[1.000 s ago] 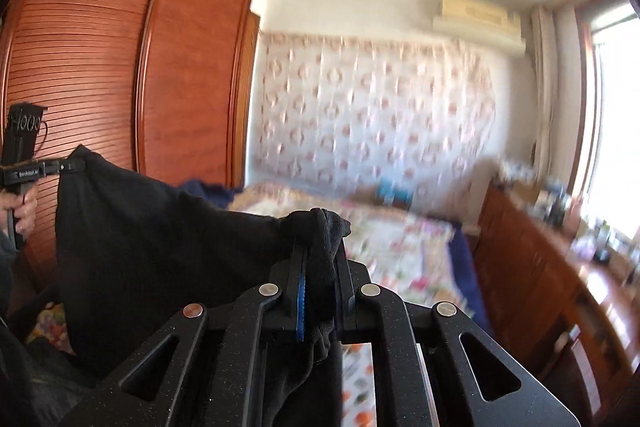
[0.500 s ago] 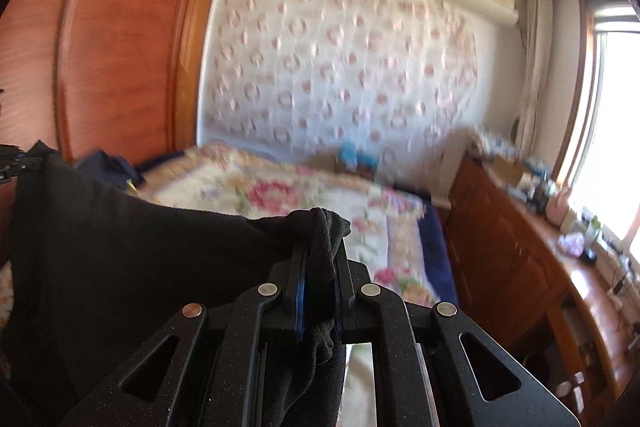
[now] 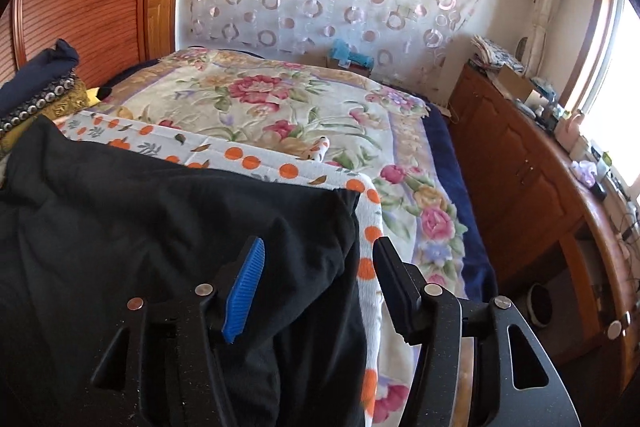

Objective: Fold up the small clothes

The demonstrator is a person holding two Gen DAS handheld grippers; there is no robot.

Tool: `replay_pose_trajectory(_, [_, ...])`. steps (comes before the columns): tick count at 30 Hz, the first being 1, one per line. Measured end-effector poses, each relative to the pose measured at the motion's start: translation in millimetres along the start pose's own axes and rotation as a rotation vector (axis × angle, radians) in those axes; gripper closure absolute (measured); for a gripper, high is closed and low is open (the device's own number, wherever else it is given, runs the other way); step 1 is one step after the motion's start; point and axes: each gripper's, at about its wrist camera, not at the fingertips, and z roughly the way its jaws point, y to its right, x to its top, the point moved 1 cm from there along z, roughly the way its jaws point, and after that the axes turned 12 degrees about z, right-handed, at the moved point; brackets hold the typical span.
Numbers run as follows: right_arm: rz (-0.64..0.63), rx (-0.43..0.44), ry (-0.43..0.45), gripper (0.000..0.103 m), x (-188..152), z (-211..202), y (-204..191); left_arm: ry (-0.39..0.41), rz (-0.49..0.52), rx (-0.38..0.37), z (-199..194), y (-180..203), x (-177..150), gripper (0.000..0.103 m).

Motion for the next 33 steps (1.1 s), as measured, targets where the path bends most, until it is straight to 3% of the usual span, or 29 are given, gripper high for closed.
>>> replay_pose_trajectory(8, [0.071, 0.120, -0.044, 0.044, -62, -27, 77, -0.017, -0.051, -0.014, -39, 25, -52, 0.038])
replay_pose_trajectory(12, [0.125, 0.133, -0.093, 0.045, -107, -53, 103, -0.036, -0.073, -0.058, -48, 39, -80, 0.038])
replay_pose_trajectory(18, [0.181, 0.128, -0.163, 0.045, -141, -62, 131, -0.107, -0.085, -0.085, -34, 57, -106, 0.038])
replay_pose_trajectory(20, [0.207, 0.143, -0.179, 0.055, -143, -62, 136, -0.128, -0.093, -0.079, -28, 59, -109, 0.038])
replay_pose_trajectory(24, [0.235, 0.196, -0.168, 0.096, -138, -70, 141, -0.150, -0.114, -0.088, -21, 60, -117, 0.038])
replay_pose_trajectory(26, [0.240, 0.216, -0.152, 0.097, -141, -79, 144, -0.157, -0.106, -0.078, -20, 61, -118, 0.038])
replay_pose_trajectory(30, [0.234, 0.174, -0.101, 0.098, -157, -120, 150, -0.157, -0.092, -0.066, -19, 65, -118, 0.038])
replay_pose_trajectory(33, [0.236, 0.157, -0.089, 0.098, -170, -148, 156, -0.156, -0.060, -0.064, -17, 70, -118, 0.030])
